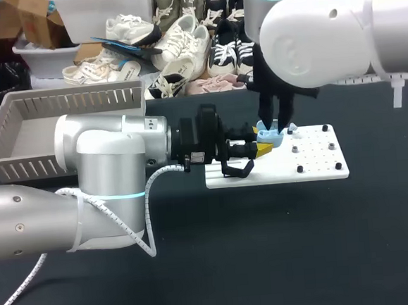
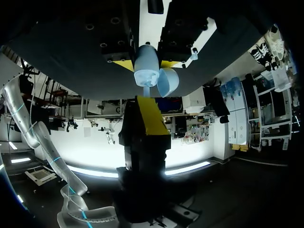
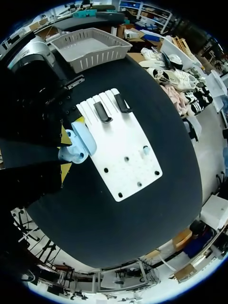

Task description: Pick up each earbud case from the left stands, insert the matching earbuds, close the lid, and place the case in the box.

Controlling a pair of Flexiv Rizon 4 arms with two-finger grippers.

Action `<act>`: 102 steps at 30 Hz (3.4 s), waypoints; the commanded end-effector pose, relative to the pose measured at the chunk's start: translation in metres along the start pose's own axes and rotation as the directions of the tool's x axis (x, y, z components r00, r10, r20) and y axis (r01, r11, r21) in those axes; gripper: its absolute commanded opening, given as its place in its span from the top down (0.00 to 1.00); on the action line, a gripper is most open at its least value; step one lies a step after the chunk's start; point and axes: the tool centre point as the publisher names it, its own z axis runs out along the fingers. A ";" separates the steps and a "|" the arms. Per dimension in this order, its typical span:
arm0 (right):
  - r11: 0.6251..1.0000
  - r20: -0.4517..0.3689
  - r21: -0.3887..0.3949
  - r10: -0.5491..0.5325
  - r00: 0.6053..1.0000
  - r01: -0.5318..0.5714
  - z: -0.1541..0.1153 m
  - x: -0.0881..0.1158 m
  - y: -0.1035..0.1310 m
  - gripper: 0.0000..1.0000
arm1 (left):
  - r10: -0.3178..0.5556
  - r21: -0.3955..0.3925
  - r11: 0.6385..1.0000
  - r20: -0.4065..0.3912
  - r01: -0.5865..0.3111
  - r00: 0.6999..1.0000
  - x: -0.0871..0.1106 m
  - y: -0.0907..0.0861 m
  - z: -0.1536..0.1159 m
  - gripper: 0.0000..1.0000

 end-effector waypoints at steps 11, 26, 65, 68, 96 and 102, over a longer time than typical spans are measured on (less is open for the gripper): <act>1.000 -0.002 0.007 -0.007 1.000 0.007 0.001 -0.001 0.003 1.00 | 0.001 0.000 1.000 0.003 -0.001 1.000 0.001 0.000 0.000 1.00; 1.000 -0.002 0.001 0.002 1.000 -0.002 0.001 0.001 -0.001 1.00 | 0.001 0.000 1.000 0.003 -0.001 1.000 0.001 0.000 0.000 1.00; 1.000 -0.011 0.006 -0.002 1.000 0.002 0.004 -0.005 0.002 1.00 | 0.001 0.000 1.000 0.003 -0.001 1.000 0.001 0.000 0.000 1.00; 1.000 -0.007 0.004 -0.003 1.000 0.003 0.002 -0.005 0.002 1.00 | 0.001 0.000 1.000 0.003 -0.001 1.000 0.001 0.000 0.000 1.00; 1.000 -0.003 0.002 0.015 1.000 -0.015 0.000 -0.007 -0.002 1.00 | 0.001 0.000 1.000 0.003 -0.001 1.000 0.001 0.000 0.000 1.00; 1.000 -0.007 0.004 0.018 1.000 -0.018 0.002 -0.005 -0.003 1.00 | 0.001 0.000 1.000 0.003 -0.001 1.000 0.001 0.000 0.000 1.00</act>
